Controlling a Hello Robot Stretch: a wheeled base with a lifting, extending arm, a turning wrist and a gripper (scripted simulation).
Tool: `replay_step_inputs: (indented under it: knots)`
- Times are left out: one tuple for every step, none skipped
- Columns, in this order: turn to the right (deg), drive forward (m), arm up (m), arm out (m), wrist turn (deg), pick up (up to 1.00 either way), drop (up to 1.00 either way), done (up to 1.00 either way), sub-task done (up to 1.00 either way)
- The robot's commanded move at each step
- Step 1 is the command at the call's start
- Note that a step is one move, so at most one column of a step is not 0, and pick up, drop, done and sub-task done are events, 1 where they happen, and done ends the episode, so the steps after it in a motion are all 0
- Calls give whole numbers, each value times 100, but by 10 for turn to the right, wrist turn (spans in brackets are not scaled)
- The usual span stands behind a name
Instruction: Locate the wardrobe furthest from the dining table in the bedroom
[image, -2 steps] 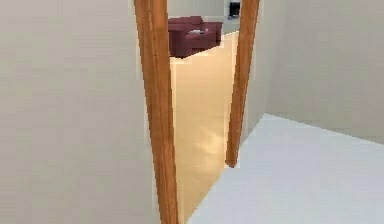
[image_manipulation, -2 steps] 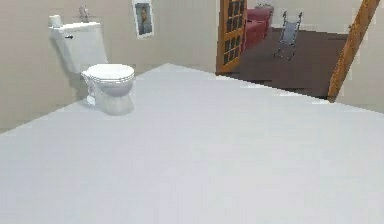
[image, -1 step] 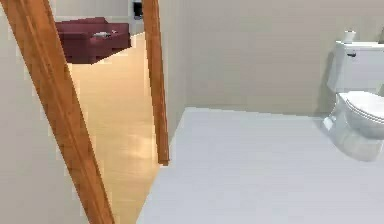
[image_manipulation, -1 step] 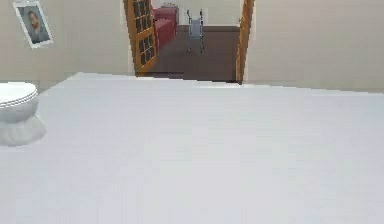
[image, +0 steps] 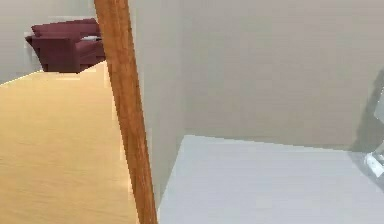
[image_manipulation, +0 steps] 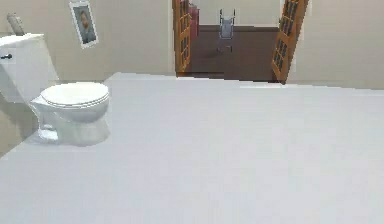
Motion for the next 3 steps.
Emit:
replay_step_inputs:
  knots:
    - [-90, 0, 0, 0, 0, 0, 0, 0, 0]
    - [0, 45, 0, 0, 0, 0, 0, 0, 0]
    - [-450, 0, 0, 0, 0, 0, 0, 0, 0]
